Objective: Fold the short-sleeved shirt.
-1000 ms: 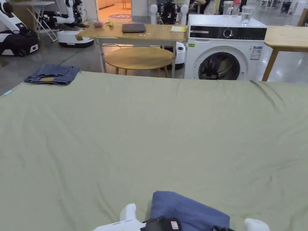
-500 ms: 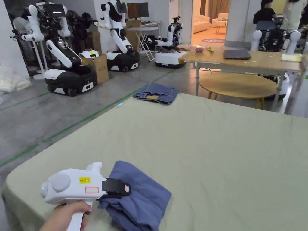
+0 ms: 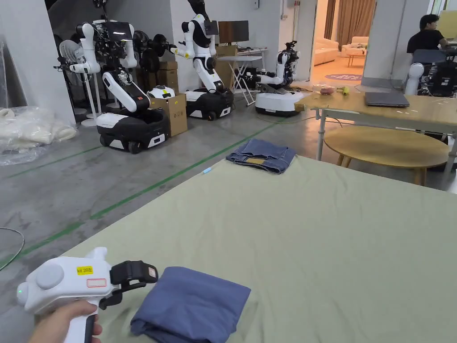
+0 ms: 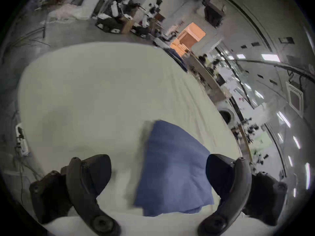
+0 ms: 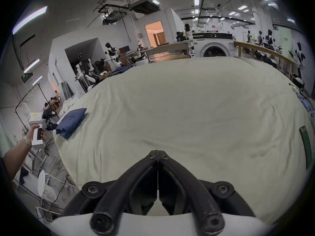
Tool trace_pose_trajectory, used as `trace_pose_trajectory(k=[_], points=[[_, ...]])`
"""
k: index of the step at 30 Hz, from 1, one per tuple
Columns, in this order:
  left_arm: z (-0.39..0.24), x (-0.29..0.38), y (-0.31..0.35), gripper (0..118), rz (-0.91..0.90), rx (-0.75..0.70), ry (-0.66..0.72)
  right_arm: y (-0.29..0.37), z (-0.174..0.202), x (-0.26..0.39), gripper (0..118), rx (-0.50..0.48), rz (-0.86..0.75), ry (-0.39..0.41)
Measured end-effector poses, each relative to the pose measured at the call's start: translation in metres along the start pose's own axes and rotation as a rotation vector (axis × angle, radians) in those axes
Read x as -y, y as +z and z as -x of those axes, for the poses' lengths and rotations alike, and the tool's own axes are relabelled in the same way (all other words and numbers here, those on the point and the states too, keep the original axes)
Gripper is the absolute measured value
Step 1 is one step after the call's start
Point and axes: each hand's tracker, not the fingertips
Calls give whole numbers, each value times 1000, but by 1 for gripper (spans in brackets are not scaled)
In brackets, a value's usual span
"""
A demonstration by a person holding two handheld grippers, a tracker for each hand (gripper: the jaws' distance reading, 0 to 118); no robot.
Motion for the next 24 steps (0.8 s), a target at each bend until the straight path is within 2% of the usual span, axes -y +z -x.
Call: trace_pose_trajectory(k=[3, 4, 9, 12, 15, 19, 24], points=[[12, 6, 24, 0, -45, 31, 105, 10, 1, 0, 0, 0, -12, 6], [-8, 26, 39, 0, -62, -5, 110, 14, 1, -1, 0, 5, -15, 11], [-58, 60, 50, 0, -126, -55, -53, 40, -5, -6, 0, 20, -51, 40], [-127, 96, 45, 0, -172, -9, -165, 62, -16, -17, 0, 57, -103, 68], [-207, 138, 41, 0, -239, 4, -344, 88, -33, -34, 0, 118, -167, 108], [-315, 191, 43, 0, -284, 126, -504, 125, -56, -71, 0, 200, -249, 170], [-451, 245, 74, 0, -373, 165, -758, 174, -67, -124, 0, 263, -388, 161]])
